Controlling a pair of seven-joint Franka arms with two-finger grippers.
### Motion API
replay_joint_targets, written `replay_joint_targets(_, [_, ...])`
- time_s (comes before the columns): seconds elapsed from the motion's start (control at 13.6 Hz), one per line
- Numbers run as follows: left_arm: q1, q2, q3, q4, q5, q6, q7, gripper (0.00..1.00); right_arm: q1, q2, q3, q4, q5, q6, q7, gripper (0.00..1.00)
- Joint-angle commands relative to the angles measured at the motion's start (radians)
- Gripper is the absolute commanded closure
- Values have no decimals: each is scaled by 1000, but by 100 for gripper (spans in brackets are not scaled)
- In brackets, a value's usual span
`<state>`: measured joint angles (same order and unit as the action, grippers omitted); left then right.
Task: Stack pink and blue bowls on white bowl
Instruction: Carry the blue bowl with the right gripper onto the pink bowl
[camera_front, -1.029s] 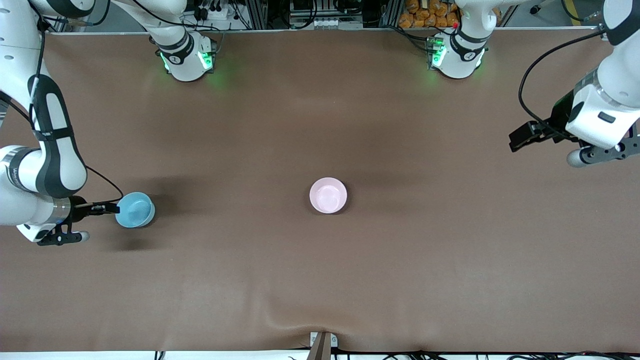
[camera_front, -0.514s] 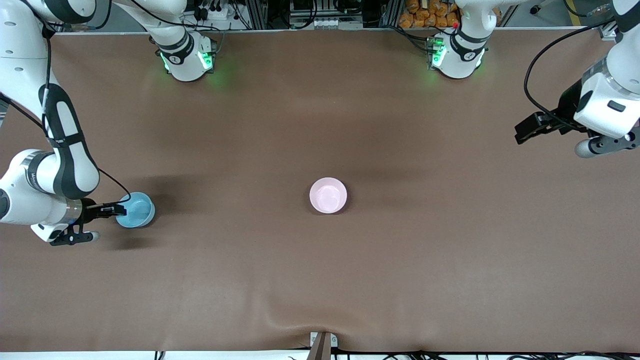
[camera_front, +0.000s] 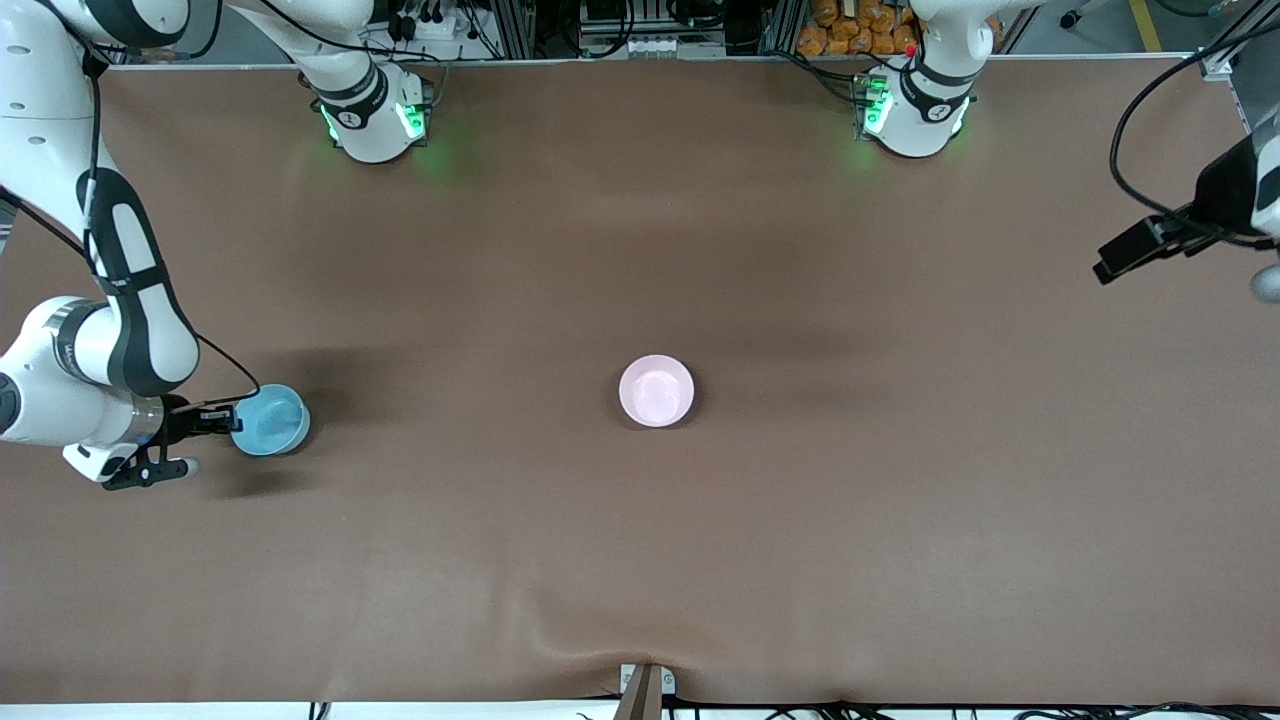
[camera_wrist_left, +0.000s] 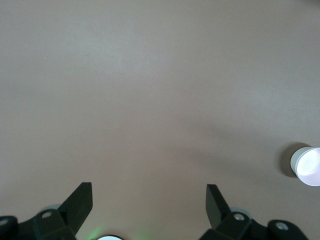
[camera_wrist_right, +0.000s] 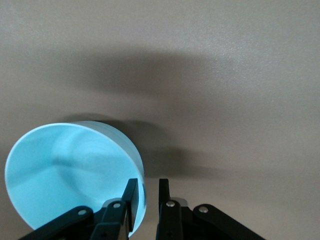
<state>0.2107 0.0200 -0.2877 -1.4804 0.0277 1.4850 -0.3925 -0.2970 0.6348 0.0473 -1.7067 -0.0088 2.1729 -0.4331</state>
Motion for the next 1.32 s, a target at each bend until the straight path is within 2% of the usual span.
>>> replay_joint_targets(0.0, [47, -17, -8, 6, 3, -19, 9, 0, -25, -14, 17, -28, 7, 27, -41, 82])
replay_joint_targets(0.07, [65, -17, -8, 6, -3, -19, 14, 0, -22, -17, 17, -28, 7, 22, -41, 97])
replay_joint_targets(0.15, [70, -17, -8, 6, -3, -19, 20, 0, -19, -18, 17, -25, 7, 15, -35, 100])
replay_joint_targets(0.37, [72, -9, -8, 6, -15, -19, 21, 0, -22, -20, 23, 11, 33, -68, -7, 100])
replay_joint_targets(0.51, [72, -5, -8, 3, -35, -19, 53, 0, -7, -29, 22, 50, 125, -168, 14, 100])
replay_joint_targets(0.66, [73, -6, -7, 3, -34, -23, 114, 0, 27, -61, 25, 103, 136, -273, 124, 100])
replay_joint_targets(0.88, [90, -18, -8, 5, -34, -38, 167, 0, 134, -107, 26, 163, 156, -421, 326, 100])
replay_joint_targets(1.03, [90, -29, -14, 5, -32, -61, 178, 0, 221, -125, 26, 164, 235, -429, 501, 100])
replay_joint_targets(1.18, [87, -26, -14, 5, -34, -54, 178, 0, 306, -125, 23, 167, 356, -415, 670, 100])
replay_joint_targets(1.25, [87, -25, -14, 3, -34, -52, 178, 0, 370, -125, 22, 167, 371, -397, 773, 100])
